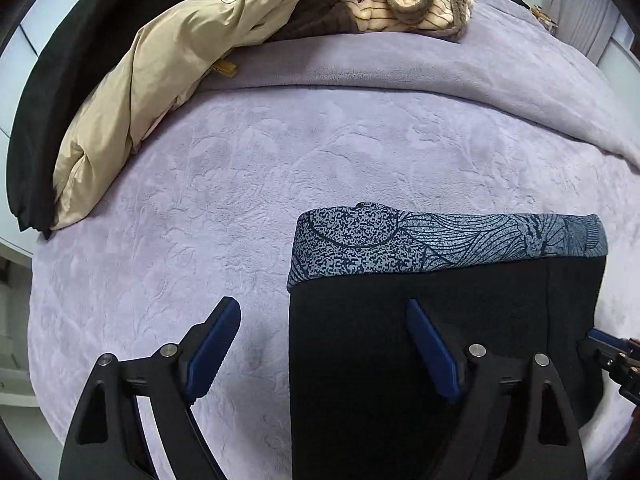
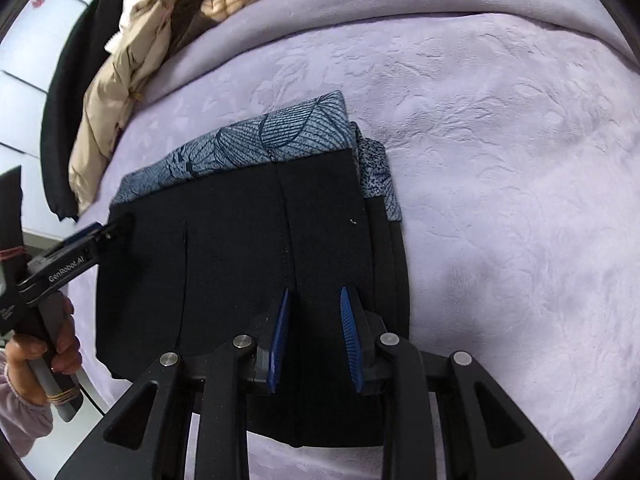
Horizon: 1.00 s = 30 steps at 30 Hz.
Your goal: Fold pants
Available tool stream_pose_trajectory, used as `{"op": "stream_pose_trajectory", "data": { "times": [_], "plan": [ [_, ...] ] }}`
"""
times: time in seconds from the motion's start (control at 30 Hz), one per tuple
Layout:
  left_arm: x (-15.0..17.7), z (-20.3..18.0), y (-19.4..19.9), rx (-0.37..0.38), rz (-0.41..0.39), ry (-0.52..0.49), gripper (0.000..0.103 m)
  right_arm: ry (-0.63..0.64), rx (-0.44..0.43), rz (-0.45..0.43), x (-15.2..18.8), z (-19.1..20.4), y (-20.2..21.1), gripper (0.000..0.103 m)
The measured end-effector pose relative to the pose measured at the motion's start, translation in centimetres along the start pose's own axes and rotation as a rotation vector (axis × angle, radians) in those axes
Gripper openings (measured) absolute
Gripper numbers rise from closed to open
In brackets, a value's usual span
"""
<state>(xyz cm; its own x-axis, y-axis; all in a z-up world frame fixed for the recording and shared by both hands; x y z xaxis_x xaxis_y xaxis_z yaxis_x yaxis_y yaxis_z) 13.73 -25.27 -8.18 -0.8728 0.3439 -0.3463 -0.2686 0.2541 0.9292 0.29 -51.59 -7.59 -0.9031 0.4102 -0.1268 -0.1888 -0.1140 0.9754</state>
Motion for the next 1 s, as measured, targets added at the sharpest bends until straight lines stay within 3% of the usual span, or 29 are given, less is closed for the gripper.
{"op": "stream_pose_trajectory", "data": {
  "times": [0.1,0.17,0.23,0.33,0.4,0.53,0.7,0.93,1.0],
  "plan": [
    [0.5,0.1,2.1,-0.004,0.000,-0.002,0.086,-0.042,-0.024,0.029,0.4,-1.1,0.9,0.029],
    [0.9,0.4,3.0,-0.004,0.015,0.000,0.086,-0.038,0.000,0.040,0.6,-1.5,1.7,0.037],
    [2.9,0.2,3.9,0.009,0.035,-0.008,0.086,-0.039,0.019,0.044,1.5,-2.1,2.6,0.038],
    [6.0,-0.2,2.8,-0.038,0.107,-0.065,0.086,-0.056,0.008,0.054,3.4,-2.6,3.2,0.040],
    [7.1,0.2,2.1,-0.039,0.135,-0.037,0.086,-0.076,0.027,0.077,4.2,-3.0,2.3,0.045],
    [7.3,-0.3,3.3,-0.044,0.135,-0.024,0.086,-0.154,0.000,0.109,4.9,-4.4,1.8,0.048],
    [7.9,-1.9,4.6,-0.044,0.161,-0.051,0.086,-0.089,0.031,0.104,4.9,-3.8,3.2,0.048],
    [8.5,-4.1,6.7,-0.038,0.148,-0.033,0.086,-0.102,-0.014,0.111,6.6,-4.5,5.5,0.054],
    [8.6,-4.7,7.2,-0.037,0.141,-0.032,0.093,-0.093,-0.023,0.109,7.0,-4.3,6.1,0.055]
  ]
}}
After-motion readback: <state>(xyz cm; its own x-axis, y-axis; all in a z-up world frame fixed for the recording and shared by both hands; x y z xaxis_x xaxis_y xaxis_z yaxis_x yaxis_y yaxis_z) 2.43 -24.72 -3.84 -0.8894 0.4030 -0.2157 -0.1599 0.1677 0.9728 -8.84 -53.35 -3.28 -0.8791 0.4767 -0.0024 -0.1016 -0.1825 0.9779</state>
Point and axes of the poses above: each gripper's, at about its wrist camera, not at the fingertips, and y roughly against the way its jaws point, z to its left, x to its underside, the point moved 3 cm from there along -y, roughly the way its jaws point, and after that the axes turned 12 degrees about x, right-handed, at the moved point
